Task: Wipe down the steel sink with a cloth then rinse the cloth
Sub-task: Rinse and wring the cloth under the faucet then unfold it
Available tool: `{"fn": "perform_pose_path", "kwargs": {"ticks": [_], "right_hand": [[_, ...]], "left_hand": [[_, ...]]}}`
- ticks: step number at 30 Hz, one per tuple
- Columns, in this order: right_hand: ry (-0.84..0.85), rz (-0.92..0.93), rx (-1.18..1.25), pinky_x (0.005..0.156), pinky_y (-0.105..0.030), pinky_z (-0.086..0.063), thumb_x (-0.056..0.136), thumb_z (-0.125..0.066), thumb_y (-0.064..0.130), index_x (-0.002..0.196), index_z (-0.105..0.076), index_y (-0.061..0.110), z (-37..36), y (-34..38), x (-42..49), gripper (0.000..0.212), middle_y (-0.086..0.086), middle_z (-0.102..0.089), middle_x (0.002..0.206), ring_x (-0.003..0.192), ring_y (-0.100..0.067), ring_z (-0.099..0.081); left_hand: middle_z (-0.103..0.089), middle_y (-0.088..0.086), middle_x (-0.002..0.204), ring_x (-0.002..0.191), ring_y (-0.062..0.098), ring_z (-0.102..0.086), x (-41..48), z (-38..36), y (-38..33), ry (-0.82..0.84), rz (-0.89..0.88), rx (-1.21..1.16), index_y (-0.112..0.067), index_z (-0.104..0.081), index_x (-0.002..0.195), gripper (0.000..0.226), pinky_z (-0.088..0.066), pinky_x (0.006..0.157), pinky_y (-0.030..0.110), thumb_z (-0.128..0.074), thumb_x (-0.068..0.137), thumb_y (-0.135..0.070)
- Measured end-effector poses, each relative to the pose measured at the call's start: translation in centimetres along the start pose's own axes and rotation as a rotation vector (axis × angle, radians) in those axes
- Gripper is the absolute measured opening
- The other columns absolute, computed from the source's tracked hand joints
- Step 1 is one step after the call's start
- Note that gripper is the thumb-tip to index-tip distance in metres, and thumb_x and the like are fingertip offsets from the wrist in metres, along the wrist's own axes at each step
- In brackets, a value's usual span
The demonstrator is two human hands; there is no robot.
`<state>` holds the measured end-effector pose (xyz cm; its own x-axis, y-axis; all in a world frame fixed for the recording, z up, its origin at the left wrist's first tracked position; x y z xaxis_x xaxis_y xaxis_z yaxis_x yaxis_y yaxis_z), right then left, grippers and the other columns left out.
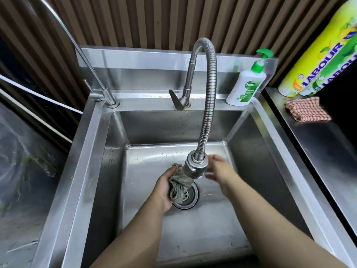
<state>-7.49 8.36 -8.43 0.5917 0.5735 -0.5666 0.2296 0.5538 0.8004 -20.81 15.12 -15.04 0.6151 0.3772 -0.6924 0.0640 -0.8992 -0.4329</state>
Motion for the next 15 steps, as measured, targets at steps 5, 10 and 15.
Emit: {"fn": "perform_pose_path", "kwargs": {"ticks": [5,10,15], "right_hand": [[0.159,-0.272,0.002,0.055,-0.022,-0.046,0.097,-0.040,0.027,0.086,-0.055,0.019,-3.5,-3.8,-2.1,0.021,0.000,-0.057,0.077,0.065,-0.013,-0.052],[0.242,-0.377,0.190,0.053,-0.025,-0.056,0.092,-0.046,0.021,0.084,-0.060,0.015,-4.5,-4.4,-1.7,0.017,-0.006,-0.064,0.072,0.060,-0.019,-0.061],[0.313,-0.345,0.009,0.069,-0.032,-0.055,0.091,-0.058,0.023,0.103,-0.057,0.020,-5.0,-6.3,-0.5,0.013,-0.009,-0.065,0.095,0.079,-0.026,-0.063]], "left_hand": [[-0.072,0.012,0.077,0.065,0.024,-0.069,0.0,-0.6,0.3,0.004,0.062,0.132,-0.006,-0.065,0.094,0.037,-0.050,0.065,0.030,-0.045,0.092,-0.037],[-0.061,0.011,0.083,0.068,0.023,-0.057,1.9,-0.6,1.3,-0.212,-0.049,0.302,-0.014,-0.055,0.105,0.028,-0.046,0.059,0.028,-0.048,0.090,-0.037],[-0.070,0.014,0.089,0.077,0.028,-0.065,2.1,1.2,1.7,-0.146,0.107,0.304,-0.010,-0.067,0.098,0.033,-0.051,0.064,0.031,-0.040,0.092,-0.027]]}}
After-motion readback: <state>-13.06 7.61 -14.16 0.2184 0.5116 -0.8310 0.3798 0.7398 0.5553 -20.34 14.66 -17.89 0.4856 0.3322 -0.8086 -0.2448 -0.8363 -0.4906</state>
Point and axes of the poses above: each hand's wrist, its own x-axis towards the middle knuckle, its own z-axis out of the back of the hand, y = z × x, the point moved 2 cm from there along x, towards the middle knuckle
